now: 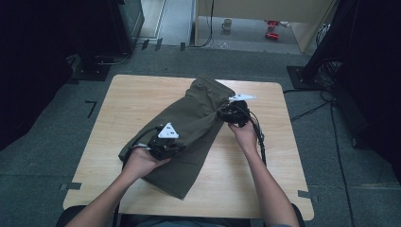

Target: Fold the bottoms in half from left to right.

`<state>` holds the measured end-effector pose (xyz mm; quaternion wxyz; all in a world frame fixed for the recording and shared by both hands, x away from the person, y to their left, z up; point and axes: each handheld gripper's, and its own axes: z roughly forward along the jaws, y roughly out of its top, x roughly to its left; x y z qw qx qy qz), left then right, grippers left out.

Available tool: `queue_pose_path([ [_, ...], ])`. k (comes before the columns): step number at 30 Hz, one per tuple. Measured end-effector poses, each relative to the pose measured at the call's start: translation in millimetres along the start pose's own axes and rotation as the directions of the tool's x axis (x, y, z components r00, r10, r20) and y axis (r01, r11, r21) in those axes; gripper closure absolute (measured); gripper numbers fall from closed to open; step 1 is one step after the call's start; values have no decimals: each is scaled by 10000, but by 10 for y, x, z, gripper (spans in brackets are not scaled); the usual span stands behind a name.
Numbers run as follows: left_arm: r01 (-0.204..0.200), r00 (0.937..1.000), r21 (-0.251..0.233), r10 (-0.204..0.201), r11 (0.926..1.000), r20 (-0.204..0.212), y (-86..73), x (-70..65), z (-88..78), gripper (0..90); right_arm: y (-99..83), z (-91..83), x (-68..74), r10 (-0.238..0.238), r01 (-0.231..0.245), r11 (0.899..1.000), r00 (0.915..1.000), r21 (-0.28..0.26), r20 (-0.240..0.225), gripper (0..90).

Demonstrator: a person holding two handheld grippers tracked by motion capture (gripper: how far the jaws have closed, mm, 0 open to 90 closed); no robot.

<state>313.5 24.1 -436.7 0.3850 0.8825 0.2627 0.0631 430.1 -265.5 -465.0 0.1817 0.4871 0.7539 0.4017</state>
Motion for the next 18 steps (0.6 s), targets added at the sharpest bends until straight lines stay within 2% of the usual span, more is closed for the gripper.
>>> queue_pose_path([
  [3,-142,9988,-28,143,9999,461,-27,-42,40,776,-42,-50,-32,269,-267,9996,9995,94,-171,500],
  [6,84,9966,-221,-65,9997,825,-34,-20,-18,721,-77,-103,-28,322,-324,9994,9992,-90,-219,501],
  [8,337,9933,-540,-274,9980,1123,-18,10,-118,694,-79,-136,-19,290,-292,9995,9993,-90,-226,501],
  [10,212,9950,-852,-128,9961,987,-8,49,-218,683,-79,-167,-3,407,-415,9989,9985,-204,-369,501],
  [12,21,9979,-1035,46,9946,639,-13,129,-277,677,-78,-177,31,442,-449,9989,9975,-125,-553,501],
  [18,339,9991,-1141,-309,9929,286,-105,491,-292,714,-96,-91,173,116,-98,9997,9965,222,-827,504],
])
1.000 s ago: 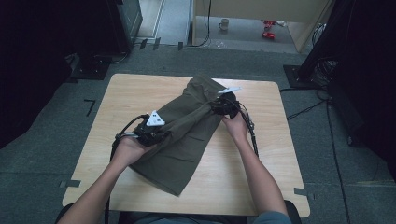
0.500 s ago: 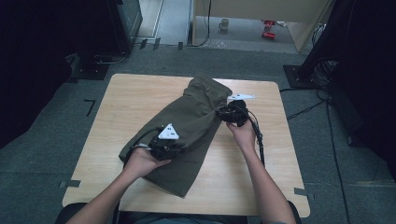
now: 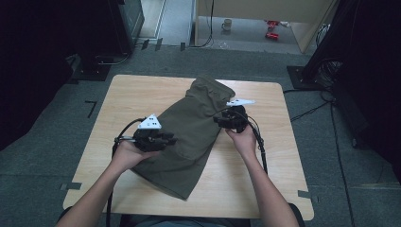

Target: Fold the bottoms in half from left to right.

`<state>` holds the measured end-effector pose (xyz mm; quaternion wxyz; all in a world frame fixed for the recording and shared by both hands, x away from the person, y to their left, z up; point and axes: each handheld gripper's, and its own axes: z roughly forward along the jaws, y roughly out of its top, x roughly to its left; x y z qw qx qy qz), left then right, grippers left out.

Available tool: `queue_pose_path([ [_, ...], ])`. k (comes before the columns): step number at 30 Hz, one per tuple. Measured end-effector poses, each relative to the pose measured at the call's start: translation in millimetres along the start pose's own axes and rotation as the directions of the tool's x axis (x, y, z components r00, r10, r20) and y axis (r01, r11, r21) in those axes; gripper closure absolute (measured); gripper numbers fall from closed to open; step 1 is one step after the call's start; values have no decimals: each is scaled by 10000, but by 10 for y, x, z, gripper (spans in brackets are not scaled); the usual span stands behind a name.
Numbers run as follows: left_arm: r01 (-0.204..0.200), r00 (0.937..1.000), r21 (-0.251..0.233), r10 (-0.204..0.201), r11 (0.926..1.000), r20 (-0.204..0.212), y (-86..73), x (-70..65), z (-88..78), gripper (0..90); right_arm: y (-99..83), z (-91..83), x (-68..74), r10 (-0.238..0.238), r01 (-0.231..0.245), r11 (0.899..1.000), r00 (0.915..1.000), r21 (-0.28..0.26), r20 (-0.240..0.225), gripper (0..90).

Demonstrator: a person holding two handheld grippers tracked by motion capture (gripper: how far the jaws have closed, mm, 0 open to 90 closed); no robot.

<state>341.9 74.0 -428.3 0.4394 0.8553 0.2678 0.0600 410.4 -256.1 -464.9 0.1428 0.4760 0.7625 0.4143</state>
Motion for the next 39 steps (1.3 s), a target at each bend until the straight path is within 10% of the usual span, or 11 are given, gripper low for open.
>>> queue_pose_path([
  [23,861,9893,740,-766,9935,-1239,-187,1195,463,715,-294,191,321,-346,371,9987,9967,336,-737,437],
  [39,211,9874,958,-57,9952,-1580,-422,1044,524,705,-454,311,289,-1006,1044,9904,9939,902,-459,444],
])
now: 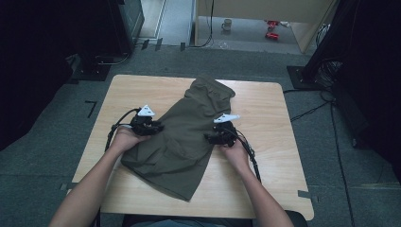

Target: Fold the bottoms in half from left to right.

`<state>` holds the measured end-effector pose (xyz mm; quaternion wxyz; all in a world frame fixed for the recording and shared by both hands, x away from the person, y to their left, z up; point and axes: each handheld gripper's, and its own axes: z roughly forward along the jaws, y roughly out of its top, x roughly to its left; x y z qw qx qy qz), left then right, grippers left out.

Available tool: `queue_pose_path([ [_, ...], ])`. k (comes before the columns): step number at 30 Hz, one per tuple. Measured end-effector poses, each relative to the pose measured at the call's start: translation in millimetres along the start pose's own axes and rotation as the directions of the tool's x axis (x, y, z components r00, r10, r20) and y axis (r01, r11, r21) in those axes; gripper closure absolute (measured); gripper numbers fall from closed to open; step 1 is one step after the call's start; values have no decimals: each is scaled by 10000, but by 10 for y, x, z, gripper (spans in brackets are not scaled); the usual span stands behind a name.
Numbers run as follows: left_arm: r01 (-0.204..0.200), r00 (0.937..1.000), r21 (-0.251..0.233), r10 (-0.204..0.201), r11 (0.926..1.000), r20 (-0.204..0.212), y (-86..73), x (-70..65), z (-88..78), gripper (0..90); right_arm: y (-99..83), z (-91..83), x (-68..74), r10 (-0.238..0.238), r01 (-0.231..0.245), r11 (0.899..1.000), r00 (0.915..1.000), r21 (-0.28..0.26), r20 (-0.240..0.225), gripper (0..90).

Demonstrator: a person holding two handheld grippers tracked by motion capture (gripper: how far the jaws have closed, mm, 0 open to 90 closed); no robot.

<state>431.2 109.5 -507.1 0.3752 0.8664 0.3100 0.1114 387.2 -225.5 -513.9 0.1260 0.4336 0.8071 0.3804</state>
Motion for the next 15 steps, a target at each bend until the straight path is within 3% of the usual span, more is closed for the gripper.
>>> queue_pose_path([
  [10,85,9992,312,-96,9995,382,-120,-299,-134,736,27,38,-32,-459,462,9989,9968,-34,654,509],
  [15,274,9983,406,-294,9988,495,-165,-440,-184,725,30,67,-48,-452,469,9986,9967,-240,673,508],
])
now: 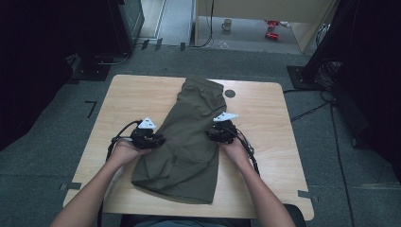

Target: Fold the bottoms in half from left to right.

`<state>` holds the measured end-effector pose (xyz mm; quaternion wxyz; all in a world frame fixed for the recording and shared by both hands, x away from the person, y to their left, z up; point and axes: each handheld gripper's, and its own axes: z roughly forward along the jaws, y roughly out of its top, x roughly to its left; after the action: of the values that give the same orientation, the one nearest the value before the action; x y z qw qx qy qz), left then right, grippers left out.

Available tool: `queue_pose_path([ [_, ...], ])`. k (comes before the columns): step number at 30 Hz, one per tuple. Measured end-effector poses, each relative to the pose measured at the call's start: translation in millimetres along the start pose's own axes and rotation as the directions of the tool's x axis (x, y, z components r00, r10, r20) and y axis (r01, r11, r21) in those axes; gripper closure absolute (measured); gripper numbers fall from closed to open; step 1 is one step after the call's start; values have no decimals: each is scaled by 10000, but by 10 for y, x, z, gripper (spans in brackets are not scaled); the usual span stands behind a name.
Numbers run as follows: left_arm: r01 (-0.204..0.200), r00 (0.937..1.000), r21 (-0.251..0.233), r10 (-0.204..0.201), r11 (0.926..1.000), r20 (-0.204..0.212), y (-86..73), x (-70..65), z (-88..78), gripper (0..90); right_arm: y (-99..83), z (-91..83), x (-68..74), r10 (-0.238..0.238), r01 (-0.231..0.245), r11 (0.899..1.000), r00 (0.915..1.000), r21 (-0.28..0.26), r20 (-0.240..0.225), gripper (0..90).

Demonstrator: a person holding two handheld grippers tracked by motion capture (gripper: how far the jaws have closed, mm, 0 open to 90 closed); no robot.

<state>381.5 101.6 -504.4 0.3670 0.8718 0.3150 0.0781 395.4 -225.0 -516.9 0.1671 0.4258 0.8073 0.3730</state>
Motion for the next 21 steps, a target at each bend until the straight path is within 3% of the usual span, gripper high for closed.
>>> queue_pose_path([
  [4,233,9994,-207,-228,9995,274,-71,-78,-29,716,0,-2,4,188,-188,9998,9998,-3,-82,482],
  [12,199,9998,-206,-197,9996,85,-176,-290,-105,681,-34,-27,60,254,-256,9997,9989,-24,-399,409],
  [19,300,9990,-121,-296,9995,333,-280,-420,-197,653,-150,-81,207,-416,404,9989,9981,-257,-460,317],
  [21,117,9994,-202,-110,9997,331,-321,-456,-220,648,-172,-103,244,-443,431,9988,9979,-243,-482,308],
])
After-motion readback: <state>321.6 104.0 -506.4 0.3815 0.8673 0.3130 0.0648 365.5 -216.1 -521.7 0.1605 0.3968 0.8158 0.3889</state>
